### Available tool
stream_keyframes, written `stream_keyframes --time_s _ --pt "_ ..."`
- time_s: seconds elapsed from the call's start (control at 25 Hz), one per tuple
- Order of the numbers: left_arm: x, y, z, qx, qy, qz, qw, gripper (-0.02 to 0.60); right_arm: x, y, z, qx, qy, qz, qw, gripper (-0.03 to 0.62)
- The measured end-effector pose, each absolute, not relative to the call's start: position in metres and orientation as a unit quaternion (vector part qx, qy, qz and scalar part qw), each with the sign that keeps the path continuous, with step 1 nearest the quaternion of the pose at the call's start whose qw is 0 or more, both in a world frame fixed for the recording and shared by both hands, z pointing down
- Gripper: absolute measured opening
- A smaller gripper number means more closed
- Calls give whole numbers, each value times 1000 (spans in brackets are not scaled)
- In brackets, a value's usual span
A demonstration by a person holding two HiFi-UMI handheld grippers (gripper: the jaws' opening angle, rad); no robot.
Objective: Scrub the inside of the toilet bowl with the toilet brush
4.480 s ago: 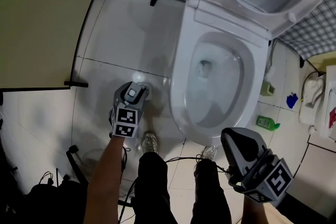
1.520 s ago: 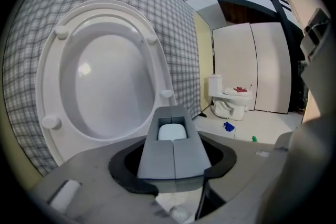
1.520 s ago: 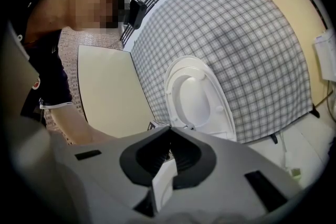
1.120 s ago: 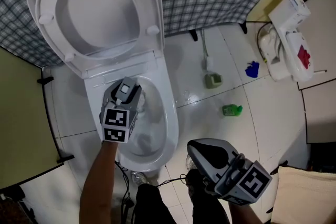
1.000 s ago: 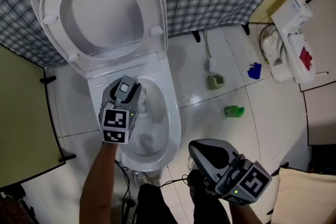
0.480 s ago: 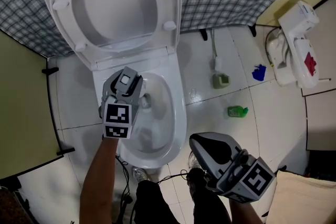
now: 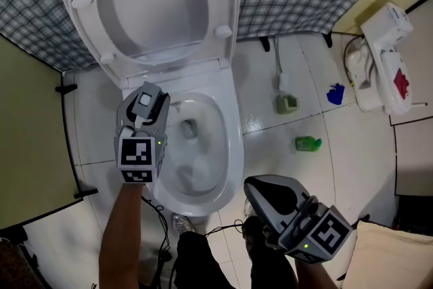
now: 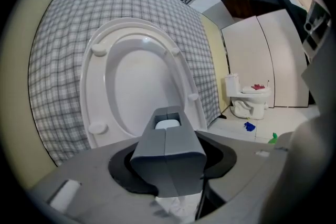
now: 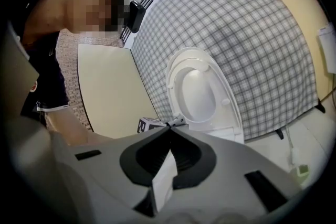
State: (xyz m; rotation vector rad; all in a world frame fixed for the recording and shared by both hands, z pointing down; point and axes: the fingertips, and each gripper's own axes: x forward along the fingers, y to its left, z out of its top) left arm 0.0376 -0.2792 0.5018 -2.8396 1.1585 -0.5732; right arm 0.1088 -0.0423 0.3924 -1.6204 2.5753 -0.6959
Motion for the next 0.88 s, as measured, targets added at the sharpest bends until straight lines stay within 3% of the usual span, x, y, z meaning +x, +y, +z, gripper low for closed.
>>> stream_keyframes --time_s 0.2,0.52,0.88 --pt "28 -276 523 -904 378 -200 11 218 106 -42 397 -516 825 -228 9 0" --pt "20 -262 582 -893 392 -215 -60 218 116 -33 402 -523 820 -232 3 0" --pt "-23 -254 517 -876 428 -221 -4 218 109 -34 397 -508 829 -234 12 0"
